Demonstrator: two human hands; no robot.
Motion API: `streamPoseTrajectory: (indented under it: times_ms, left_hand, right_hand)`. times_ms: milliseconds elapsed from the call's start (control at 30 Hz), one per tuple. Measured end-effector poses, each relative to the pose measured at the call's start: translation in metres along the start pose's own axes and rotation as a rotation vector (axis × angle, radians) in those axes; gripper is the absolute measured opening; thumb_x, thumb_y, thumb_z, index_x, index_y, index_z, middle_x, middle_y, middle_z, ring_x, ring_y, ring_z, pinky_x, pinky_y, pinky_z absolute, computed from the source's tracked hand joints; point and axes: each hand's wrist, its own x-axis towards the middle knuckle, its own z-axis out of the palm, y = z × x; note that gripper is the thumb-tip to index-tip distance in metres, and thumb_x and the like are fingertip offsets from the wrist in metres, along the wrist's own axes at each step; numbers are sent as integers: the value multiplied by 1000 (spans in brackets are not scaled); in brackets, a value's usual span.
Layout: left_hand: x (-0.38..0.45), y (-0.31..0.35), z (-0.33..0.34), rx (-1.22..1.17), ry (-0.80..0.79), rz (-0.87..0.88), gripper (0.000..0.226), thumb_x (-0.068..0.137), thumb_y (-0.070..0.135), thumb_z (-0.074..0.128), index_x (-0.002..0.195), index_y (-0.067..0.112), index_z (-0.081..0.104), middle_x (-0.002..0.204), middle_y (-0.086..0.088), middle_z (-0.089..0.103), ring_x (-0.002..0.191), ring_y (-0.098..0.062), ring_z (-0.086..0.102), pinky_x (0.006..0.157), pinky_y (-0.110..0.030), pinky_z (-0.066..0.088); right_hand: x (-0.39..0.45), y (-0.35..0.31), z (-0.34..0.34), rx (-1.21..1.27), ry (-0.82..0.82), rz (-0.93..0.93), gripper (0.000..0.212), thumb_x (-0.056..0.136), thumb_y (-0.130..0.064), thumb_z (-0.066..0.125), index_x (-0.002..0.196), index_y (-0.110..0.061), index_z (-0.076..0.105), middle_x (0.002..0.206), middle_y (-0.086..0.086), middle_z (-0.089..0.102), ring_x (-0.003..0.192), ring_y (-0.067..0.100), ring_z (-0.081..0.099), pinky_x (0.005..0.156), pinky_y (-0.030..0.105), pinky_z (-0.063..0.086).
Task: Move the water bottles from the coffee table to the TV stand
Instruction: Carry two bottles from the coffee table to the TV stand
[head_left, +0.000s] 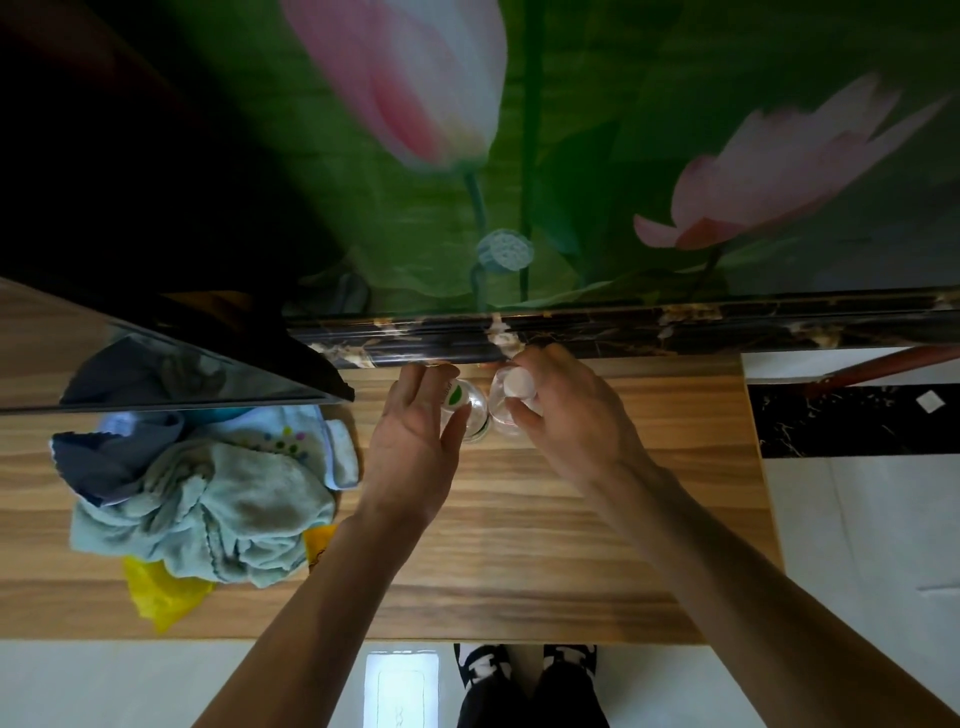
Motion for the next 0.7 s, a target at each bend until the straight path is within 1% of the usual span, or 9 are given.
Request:
streamPoseTrajectory:
  times_ms: [167, 300, 367, 433, 533, 600, 667, 700]
  left_hand:
    - [-5, 7, -4, 63, -8, -60, 51, 93, 21, 73, 140, 14, 56, 125, -5, 61, 113, -27, 61, 87, -42, 56]
    - [-17, 21, -19, 131, -20, -75, 59, 95, 29, 70, 148, 14, 50, 136, -5, 60, 122, -28, 58, 91, -42, 54]
    - [-26, 35, -33, 145, -29, -55, 60, 96, 32, 68, 149, 13, 48, 137, -5, 60, 123, -27, 59, 95, -40, 54]
    - [-37, 50, -53, 144, -35, -34, 58, 97, 35, 65, 148, 13, 48, 137, -5, 60, 123, -27, 59, 100, -41, 54]
    - [-55, 77, -93, 136, -32, -8, 57, 99, 38, 61, 148, 13, 48, 137, -6, 60, 125, -28, 58, 103, -43, 52]
    - [-68, 96, -127, 136, -18, -6, 58, 101, 41, 58, 151, 13, 46, 139, -6, 59, 126, -28, 56, 106, -42, 50]
    - [-84, 116, -162, 111, 12, -18, 60, 101, 43, 59, 152, 13, 46, 141, -6, 58, 127, -27, 56, 107, -42, 49]
    - [-93, 126, -180, 88, 32, -23, 60, 101, 43, 60, 151, 13, 46, 141, -6, 59, 128, -27, 56, 107, -43, 48]
  right_hand:
    - [-8, 1, -5, -20, -31, -20, 47, 91, -31, 73, 133, -26, 52, 123, -2, 57, 107, 16, 61, 77, 24, 40]
    - [-27, -6, -21, -68, 1, -45, 53, 91, -33, 73, 137, -29, 48, 124, -3, 56, 112, 17, 59, 78, 26, 46]
    - [-41, -14, -37, -101, 24, -76, 56, 90, -36, 73, 139, -28, 47, 128, -4, 58, 117, 18, 58, 85, 29, 50]
    - [-57, -25, -58, -116, 46, -96, 59, 90, -38, 72, 142, -24, 47, 136, -3, 57, 125, 19, 54, 97, 32, 50]
    - [-83, -46, -98, -119, 79, -119, 64, 91, -39, 71, 146, -16, 48, 149, 3, 51, 140, 23, 46, 114, 39, 43]
    - [-102, -63, -128, -126, 77, -135, 69, 95, -44, 67, 152, -16, 41, 159, 4, 42, 151, 22, 34, 123, 39, 33]
    - [-119, -83, -159, -138, 67, -160, 74, 97, -51, 60, 157, -19, 34, 165, 2, 33, 156, 20, 23, 125, 36, 21]
    - [-128, -94, -176, -150, 65, -182, 75, 97, -54, 58, 158, -19, 32, 166, 2, 31, 156, 20, 21, 126, 36, 18]
